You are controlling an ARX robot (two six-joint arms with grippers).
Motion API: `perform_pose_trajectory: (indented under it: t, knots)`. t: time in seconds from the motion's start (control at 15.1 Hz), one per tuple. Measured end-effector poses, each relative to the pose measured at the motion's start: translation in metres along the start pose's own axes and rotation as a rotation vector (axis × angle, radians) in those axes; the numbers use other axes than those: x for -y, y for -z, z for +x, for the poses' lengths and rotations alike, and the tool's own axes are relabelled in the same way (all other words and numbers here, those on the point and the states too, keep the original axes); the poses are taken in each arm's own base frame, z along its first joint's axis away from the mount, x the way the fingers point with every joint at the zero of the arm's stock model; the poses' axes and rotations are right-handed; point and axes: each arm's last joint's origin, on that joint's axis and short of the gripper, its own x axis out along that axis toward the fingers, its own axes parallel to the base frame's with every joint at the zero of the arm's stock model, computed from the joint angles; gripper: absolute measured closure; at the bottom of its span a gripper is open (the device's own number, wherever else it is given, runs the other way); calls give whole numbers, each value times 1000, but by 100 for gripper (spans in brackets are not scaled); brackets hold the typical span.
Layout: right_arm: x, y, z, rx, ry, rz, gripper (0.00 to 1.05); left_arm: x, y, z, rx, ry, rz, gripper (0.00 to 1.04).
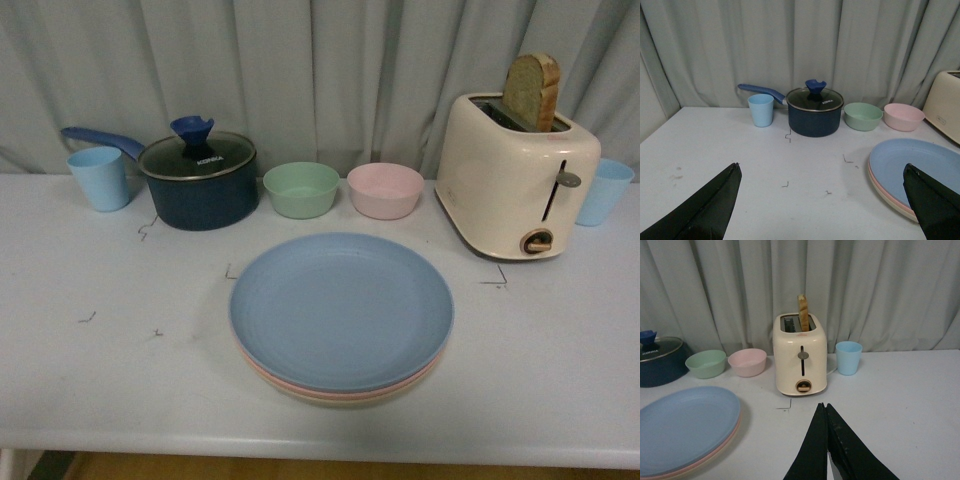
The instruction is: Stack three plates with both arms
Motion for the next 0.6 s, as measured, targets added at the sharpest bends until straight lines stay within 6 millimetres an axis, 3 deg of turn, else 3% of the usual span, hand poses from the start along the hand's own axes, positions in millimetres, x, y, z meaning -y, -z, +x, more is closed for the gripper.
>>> perform_pose_trajectory:
  t: [0.6]
  knots:
    - [0,3,-15,-5,-1,0,103,0,0,0,0,0,0,7]
